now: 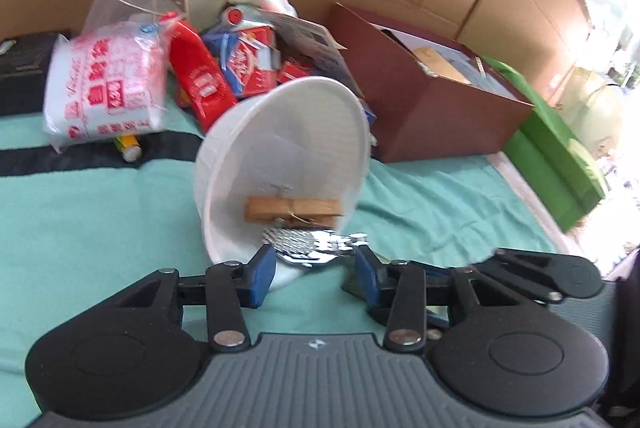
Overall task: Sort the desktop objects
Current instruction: 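Grasp the olive-green box on the cloth with the left gripper, then carry the olive-green box into the brown shoe box and open the left gripper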
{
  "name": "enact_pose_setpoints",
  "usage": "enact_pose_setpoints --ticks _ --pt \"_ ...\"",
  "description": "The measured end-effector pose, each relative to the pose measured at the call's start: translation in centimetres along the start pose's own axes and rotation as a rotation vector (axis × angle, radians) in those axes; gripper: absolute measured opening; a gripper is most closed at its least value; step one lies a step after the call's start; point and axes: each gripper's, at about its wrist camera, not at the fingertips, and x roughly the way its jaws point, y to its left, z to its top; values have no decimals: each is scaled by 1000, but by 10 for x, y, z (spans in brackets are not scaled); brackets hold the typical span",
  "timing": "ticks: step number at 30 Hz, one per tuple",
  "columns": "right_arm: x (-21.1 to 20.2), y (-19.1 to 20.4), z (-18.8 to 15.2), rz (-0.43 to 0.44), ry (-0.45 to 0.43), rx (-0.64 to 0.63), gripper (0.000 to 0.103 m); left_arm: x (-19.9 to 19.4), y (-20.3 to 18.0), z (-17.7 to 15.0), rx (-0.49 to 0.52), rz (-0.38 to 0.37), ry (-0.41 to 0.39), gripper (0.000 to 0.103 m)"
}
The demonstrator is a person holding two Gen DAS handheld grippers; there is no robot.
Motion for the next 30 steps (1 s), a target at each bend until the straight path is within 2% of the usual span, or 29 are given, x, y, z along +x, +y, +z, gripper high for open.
enact_pose_setpoints --ticks 3,7,10,15,18,19,20,25,28,30 --pt "-4 6 -1 -7 5 -22 33 -2 -13 -7 22 -48 33 48" --pt "-12 10 -5 -5 12 -23 33 7 -29 -14 41 -64 75 49" --pt "-19 15 -10 -10 11 -38 33 13 -34 -13 39 -57 77 55" --pt "-26 18 -14 3 7 -41 32 21 -39 -8 9 -6 86 55" --pt "-27 18 -16 -4 1 -18 32 26 -45 -5 17 29 89 53" --pt "-27 17 -16 -11 1 0 32 28 -47 -4 13 36 91 49" --pt "-26 16 -16 -19 -1 17 32 30 -48 -4 9 36 94 40" --pt "-23 17 -17 -37 -13 39 32 33 -46 -3 -6 23 96 37" --pt "-22 15 -16 -30 -12 60 24 33 -45 -2 -9 19 98 36" --pt "-23 16 -17 -36 -12 56 24 32 -46 -2 -3 17 96 35"
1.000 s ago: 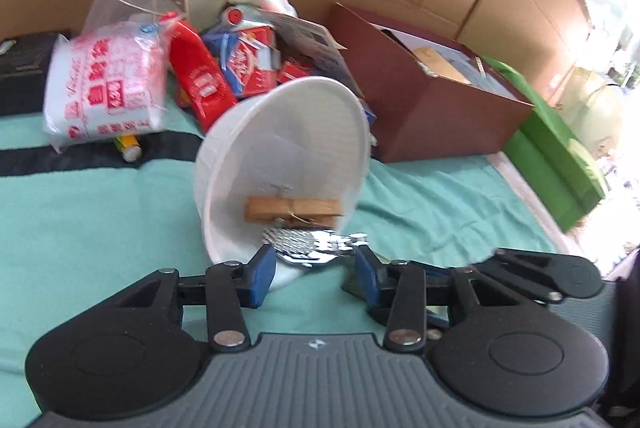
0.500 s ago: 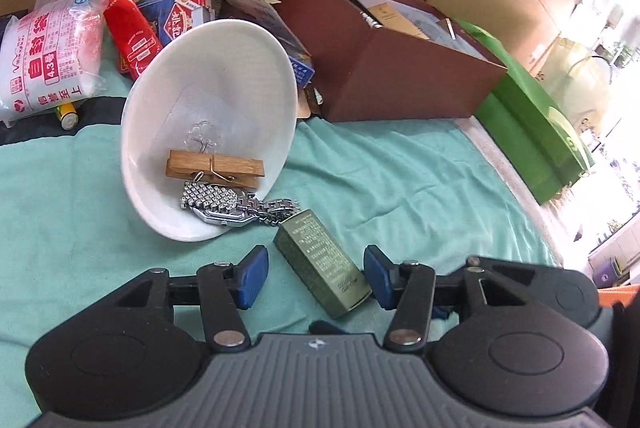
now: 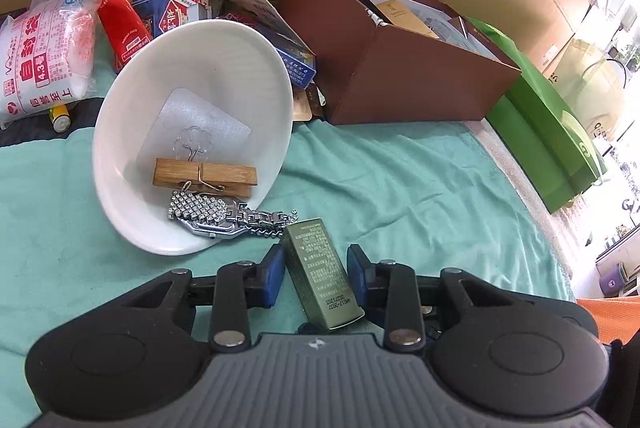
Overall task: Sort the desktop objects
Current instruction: 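Carry the olive-green box into the brown shoe box and open the left gripper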
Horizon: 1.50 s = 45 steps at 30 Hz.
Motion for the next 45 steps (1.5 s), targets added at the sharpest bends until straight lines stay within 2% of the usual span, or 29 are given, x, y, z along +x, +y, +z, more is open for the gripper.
enact_pose_setpoints --ticks 8,15,20,24,34,40,45 --pt "-22 0 8 -40 -77 -44 24 -23 -17 10 76 -27 -75 35" --pt "-43 -13 33 -108 -196 -70 24 -46 -40 44 136 -46 -172 35" --pt "-53 -35 49 -176 -264 -52 24 -47 -60 72 155 -88 -235 35" --pt "-51 -60 59 -232 -298 -24 24 -35 -78 94 173 -117 -260 34" --pt "-22 -133 76 -329 -323 46 24 20 -107 148 170 -215 -249 33" --pt "-2 -165 82 -359 -276 65 24 61 -118 171 177 -235 -221 33" --pt "17 -188 84 -347 -242 94 24 87 -117 184 165 -232 -189 33"
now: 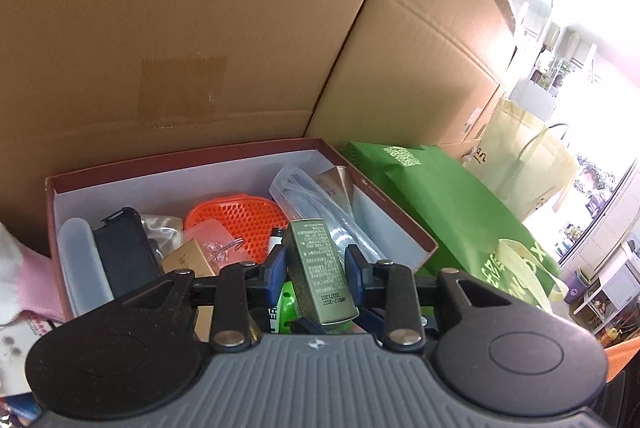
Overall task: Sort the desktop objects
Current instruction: 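Carry the olive-green box into the brown shoe box and open the left gripper, then move the left gripper back to the tipped white bowl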
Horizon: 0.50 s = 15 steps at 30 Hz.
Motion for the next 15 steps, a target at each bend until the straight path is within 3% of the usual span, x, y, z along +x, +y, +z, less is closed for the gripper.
enact_pose_setpoints --ticks 3,4,5,6,7,8,13,15 --pt "13 -3 -2 6 17 1 24 10 4 3 5 8 5 34" --pt "18 -4 -3 15 28 -1 25 11 7 4 0 3 3 49" --pt "20 -5 -4 23 28 3 27 9 8 4 -6 0 7 79" --pt "19 -5 -5 26 21 7 31 6 10 3 -10 6 1 89" --pt "17 -5 -6 26 11 9 45 1 10 2 -15 13 -32 96" --pt "14 -5 -7 16 1 12 54 -4 11 0 -9 13 -64 96" --pt "18 -8 -10 -24 -20 24 63 -16 15 -4 -8 13 -68 97" --pt "15 -7 -11 -26 -24 34 75 -19 16 -7 -5 20 -67 97"
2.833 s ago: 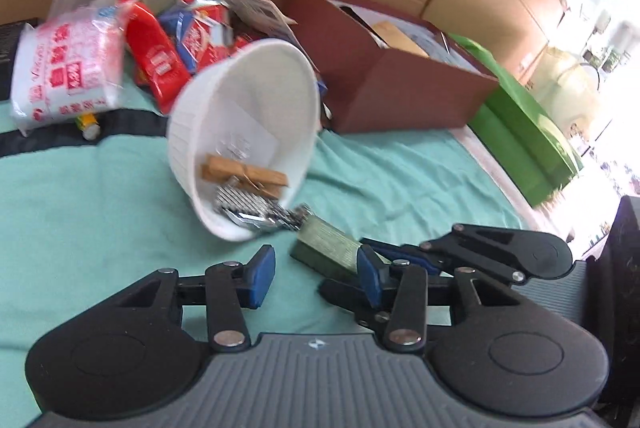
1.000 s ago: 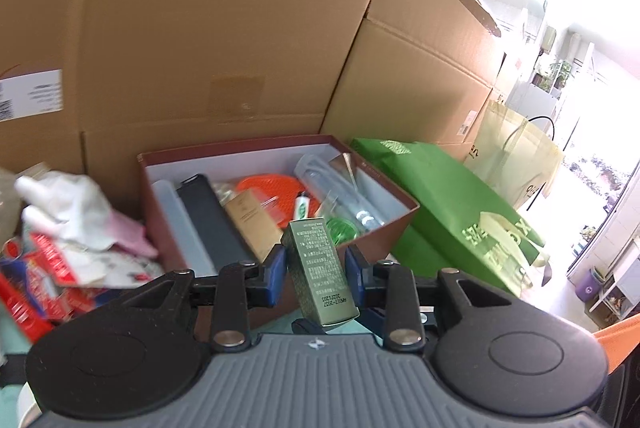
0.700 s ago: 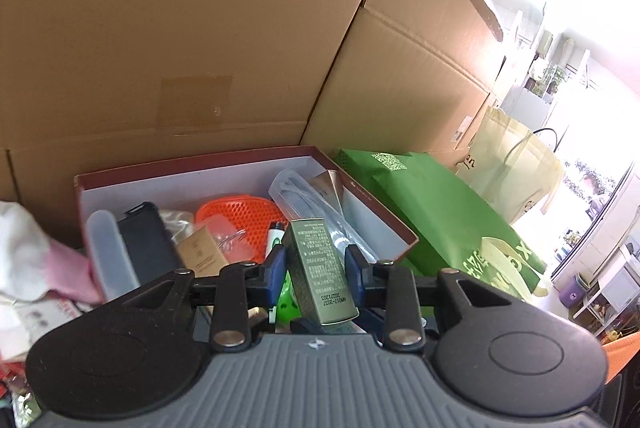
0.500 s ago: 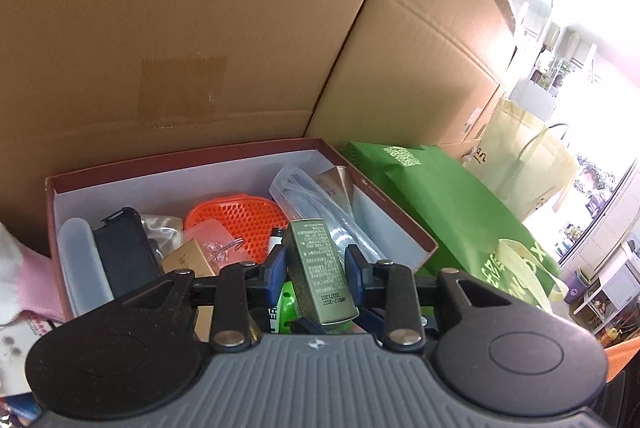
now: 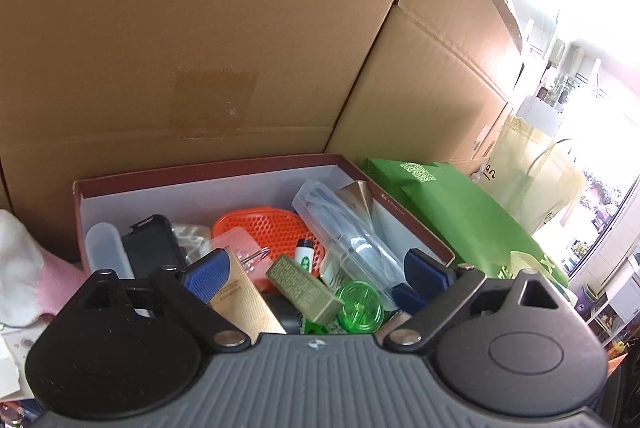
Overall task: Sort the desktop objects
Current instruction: 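Move the left gripper back to the tipped white bowl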
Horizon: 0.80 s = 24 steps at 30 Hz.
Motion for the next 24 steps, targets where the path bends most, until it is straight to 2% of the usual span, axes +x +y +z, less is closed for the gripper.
enact_pose_setpoints --ticks 1,2,16,19,24 --pt "-7 4 1 -3 -1 4 83 -1 0 -2 3 5 0 97" --pt "-9 5 1 -10 -1 7 85 -3 -1 -4 6 10 1 97" --pt "-56 22 -1 -3 -7 14 87 -49 -24 -29 68 45 -26 97" --pt "-70 28 -5 5 -21 17 87 -67 -26 -39 59 48 -48 97" --pt "-93 43 -20 62 -23 44 87 -102 -23 -77 13 66 -56 97"
